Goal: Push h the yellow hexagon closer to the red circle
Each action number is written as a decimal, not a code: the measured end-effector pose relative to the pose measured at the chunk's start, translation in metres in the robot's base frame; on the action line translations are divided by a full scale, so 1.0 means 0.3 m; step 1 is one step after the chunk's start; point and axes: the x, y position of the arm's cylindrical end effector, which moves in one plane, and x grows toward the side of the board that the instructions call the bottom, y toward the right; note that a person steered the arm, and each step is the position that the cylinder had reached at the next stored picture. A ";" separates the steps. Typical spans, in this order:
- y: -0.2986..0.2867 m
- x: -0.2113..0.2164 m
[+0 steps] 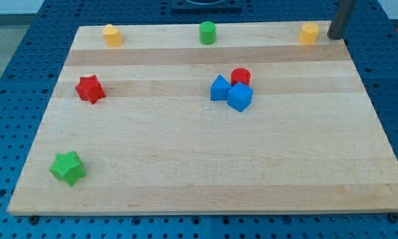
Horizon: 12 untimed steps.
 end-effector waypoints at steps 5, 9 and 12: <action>-0.377 -0.002; -0.580 0.127; -0.734 0.210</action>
